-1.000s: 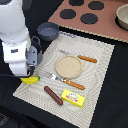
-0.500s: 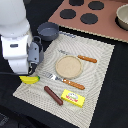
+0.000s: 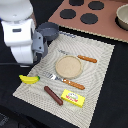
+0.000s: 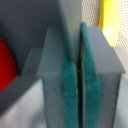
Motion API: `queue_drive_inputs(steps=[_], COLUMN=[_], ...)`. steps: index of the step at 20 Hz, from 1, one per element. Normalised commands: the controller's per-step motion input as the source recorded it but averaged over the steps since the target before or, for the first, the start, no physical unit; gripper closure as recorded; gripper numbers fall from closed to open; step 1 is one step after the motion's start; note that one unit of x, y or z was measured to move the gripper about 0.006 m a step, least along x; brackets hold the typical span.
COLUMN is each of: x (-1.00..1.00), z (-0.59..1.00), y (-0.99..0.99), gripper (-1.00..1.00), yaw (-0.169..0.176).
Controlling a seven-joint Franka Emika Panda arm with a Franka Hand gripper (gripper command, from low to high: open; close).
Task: Interact with the objects in diverse but meaningful ways.
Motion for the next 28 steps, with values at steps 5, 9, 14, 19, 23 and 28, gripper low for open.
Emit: queue_drive_inputs(steps=[5,9,14,19,23,28], x=[0.50,0.51,0.53,0.49,0.50,0.55], z=[0.30,0.31,0.36,0.34,0.36,0.37], y=[0.50,0.53,0.58,0.58,0.58,0.57], gripper=[1.00,1.00,1.00,1.00,1.00,1.00], yaw=[0.007,0.006,0.005,0.000,0.000,0.000])
